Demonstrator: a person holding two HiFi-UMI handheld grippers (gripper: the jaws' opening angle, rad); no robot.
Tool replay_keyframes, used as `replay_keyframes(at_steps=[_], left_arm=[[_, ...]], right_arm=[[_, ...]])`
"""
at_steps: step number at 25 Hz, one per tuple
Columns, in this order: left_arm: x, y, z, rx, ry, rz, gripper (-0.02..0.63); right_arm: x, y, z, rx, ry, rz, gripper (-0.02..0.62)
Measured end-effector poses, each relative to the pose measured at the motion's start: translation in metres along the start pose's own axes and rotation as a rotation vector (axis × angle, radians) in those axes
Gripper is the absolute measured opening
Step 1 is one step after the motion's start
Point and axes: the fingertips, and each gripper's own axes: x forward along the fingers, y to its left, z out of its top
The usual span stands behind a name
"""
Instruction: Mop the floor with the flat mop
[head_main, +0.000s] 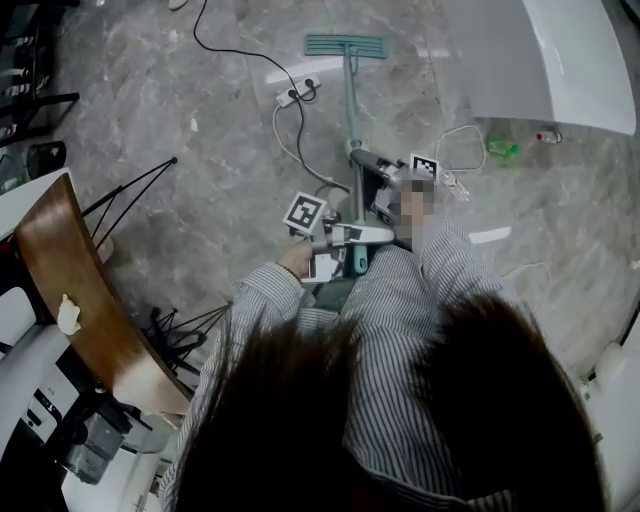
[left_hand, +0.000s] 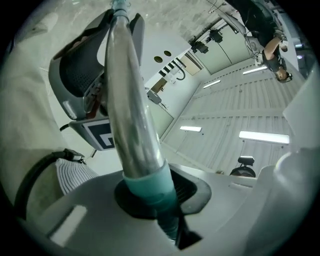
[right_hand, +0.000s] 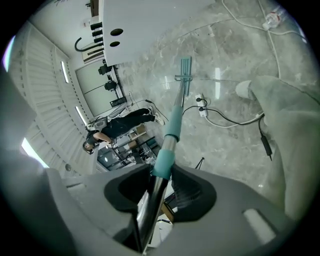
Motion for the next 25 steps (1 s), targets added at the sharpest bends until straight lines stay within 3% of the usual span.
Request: replay_keyframes(at_steps=[7, 14, 25], left_arm=[[-0.001, 0.001, 0.006, 0.026, -0.075, -0.037, 0.043], [-0.012, 0.019, 0.011, 0.027, -0.139, -0.006, 0.026], [-0.004, 0.03, 0.007, 0.015, -0.119, 0.019, 0.018]], right_arm=[[-0.001, -0.002, -0.005, -0.041, 0.058, -0.067, 0.135], [0.001, -0.015, -0.008, -0.038, 0.104, -0.108, 0.13], [-0.006, -0.02, -0.006, -0.043, 0.13, -0.125, 0.129]])
